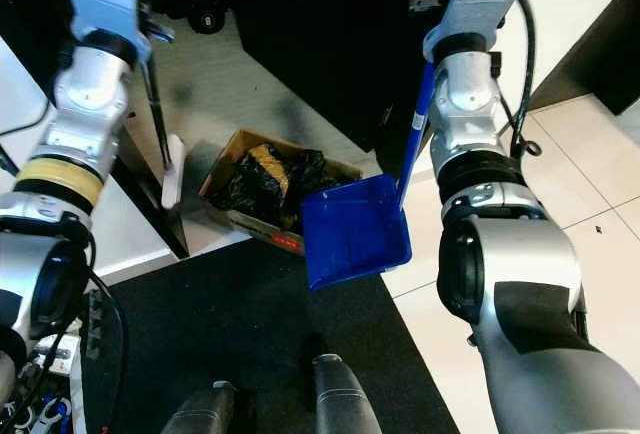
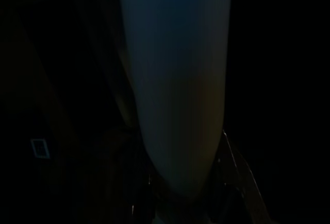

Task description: Sweep floor

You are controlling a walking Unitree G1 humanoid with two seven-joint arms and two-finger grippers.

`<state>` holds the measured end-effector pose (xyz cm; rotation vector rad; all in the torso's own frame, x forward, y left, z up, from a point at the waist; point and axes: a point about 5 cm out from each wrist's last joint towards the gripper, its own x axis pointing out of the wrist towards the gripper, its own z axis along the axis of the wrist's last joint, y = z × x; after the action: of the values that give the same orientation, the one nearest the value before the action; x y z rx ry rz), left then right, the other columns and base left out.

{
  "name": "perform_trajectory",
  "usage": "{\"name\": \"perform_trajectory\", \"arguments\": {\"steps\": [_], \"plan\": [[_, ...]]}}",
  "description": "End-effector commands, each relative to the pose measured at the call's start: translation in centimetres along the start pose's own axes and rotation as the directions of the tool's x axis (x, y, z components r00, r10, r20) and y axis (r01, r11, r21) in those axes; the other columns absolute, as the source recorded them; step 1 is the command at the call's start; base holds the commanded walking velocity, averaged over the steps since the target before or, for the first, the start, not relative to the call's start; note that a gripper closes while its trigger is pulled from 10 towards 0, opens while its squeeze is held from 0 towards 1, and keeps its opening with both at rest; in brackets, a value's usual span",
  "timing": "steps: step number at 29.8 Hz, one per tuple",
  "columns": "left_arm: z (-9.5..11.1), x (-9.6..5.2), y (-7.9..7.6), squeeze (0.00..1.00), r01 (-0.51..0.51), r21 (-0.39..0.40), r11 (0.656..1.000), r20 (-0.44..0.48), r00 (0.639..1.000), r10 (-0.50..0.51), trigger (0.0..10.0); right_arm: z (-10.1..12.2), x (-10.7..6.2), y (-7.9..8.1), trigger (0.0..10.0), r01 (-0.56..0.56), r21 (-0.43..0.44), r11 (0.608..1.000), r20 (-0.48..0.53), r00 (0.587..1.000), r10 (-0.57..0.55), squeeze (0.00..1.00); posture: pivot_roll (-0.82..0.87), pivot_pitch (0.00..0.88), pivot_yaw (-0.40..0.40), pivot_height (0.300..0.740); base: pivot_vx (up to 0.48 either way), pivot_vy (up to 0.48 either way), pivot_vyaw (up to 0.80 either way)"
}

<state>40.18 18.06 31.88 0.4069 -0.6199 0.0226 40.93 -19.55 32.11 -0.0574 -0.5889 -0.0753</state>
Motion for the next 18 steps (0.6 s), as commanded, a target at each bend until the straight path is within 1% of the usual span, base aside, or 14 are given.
{"name": "perform_trajectory", "arguments": {"steps": [1,3,5,6,7,8,9,11,12,13,14,16,17,18], "plan": [[0.8,0.3,1.8,0.00,-0.002,0.046,0.999,0.045,0.999,0.000,10.0,1.2,0.8,-1.0,10.0,0.013,0.041,0.999,0.013,1.000,-0.014,0.00,-0.01,0.162,-0.038,0.740,0.000,0.000,0.00],[0.6,0.1,2.6,0.00,0.008,0.002,1.000,0.038,0.999,-0.008,10.0,1.7,1.1,-1.7,10.0,0.016,0.066,0.998,0.009,1.000,-0.017,0.00,-0.01,0.161,-0.037,0.740,0.000,0.000,0.00],[0.5,-0.2,2.8,0.00,0.065,-0.082,0.995,0.039,0.997,-0.062,10.0,2.0,1.4,-2.0,10.0,-0.001,0.118,0.993,-0.003,1.000,0.002,0.00,-0.02,0.161,-0.037,0.740,0.000,0.000,0.00],[0.5,-0.2,2.8,0.00,0.065,-0.082,0.995,0.039,0.997,-0.062,10.0,2.0,1.4,-2.0,10.0,-0.001,0.118,0.993,-0.003,1.000,0.002,0.00,-0.02,0.161,-0.037,0.740,0.000,0.000,0.00],[0.1,-0.7,2.2,0.00,0.205,-0.220,0.954,0.044,0.979,-0.200,10.0,1.8,1.6,-1.7,10.0,-0.059,0.246,0.968,-0.039,0.997,0.070,0.00,-0.01,0.159,-0.038,0.740,0.000,0.000,0.00],[0.1,-0.7,2.2,0.00,0.205,-0.220,0.954,0.044,0.979,-0.200,10.0,1.8,1.6,-1.7,10.0,-0.059,0.246,0.968,-0.039,0.997,0.070,0.00,-0.01,0.159,-0.038,0.740,0.000,0.000,0.00],[-0.1,-1.3,1.7,0.00,0.292,-0.259,0.921,0.053,0.956,-0.288,10.0,1.4,1.6,-1.3,10.0,-0.103,0.298,0.949,-0.067,0.989,0.129,0.00,-0.01,0.156,-0.039,0.740,0.000,0.000,0.00],[-1.1,-3.1,0.7,0.00,0.493,-0.241,0.836,0.034,0.865,-0.500,10.0,0.1,0.9,-0.2,10.0,-0.222,0.327,0.919,-0.122,0.954,0.274,0.00,-0.01,0.152,-0.042,0.740,0.000,0.000,0.00],[-1.1,-3.1,0.7,0.00,0.493,-0.241,0.836,0.034,0.865,-0.500,10.0,0.1,0.9,-0.2,10.0,-0.222,0.327,0.919,-0.122,0.954,0.274,0.00,-0.01,0.152,-0.042,0.740,0.000,0.000,0.00],[-1.7,-4.1,0.2,0.00,0.573,-0.211,0.792,0.003,0.811,-0.586,10.0,-0.6,0.5,0.2,10.0,-0.255,0.330,0.909,-0.154,0.935,0.318,0.00,-0.01,0.151,-0.043,0.740,0.000,0.000,0.00],[-1.7,-4.1,0.2,0.00,0.573,-0.211,0.792,0.003,0.811,-0.586,10.0,-0.6,0.5,0.2,10.0,-0.255,0.330,0.909,-0.154,0.935,0.318,0.00,-0.01,0.151,-0.043,0.740,0.000,0.000,0.00],[-2.8,-5.7,0.0,0.00,0.673,-0.160,0.723,-0.078,0.721,-0.688,10.0,-2.1,-0.5,0.8,10.0,-0.291,0.343,0.893,-0.211,0.903,0.375,0.00,-0.01,0.146,-0.042,0.740,0.000,0.000,0.00],[-3.2,-6.2,0.0,0.00,0.698,-0.148,0.700,-0.106,0.693,-0.713,10.0,-2.6,-0.8,1.0,10.0,-0.300,0.351,0.887,-0.227,0.892,0.392,0.00,-0.01,0.146,-0.042,0.740,0.000,0.000,0.00],[-3.2,-6.2,0.0,0.00,0.698,-0.148,0.700,-0.106,0.693,-0.713,10.0,-2.6,-0.8,1.0,10.0,-0.300,0.351,0.887,-0.227,0.892,0.392,0.00,-0.01,0.146,-0.042,0.740,0.000,0.000,0.00]]}}
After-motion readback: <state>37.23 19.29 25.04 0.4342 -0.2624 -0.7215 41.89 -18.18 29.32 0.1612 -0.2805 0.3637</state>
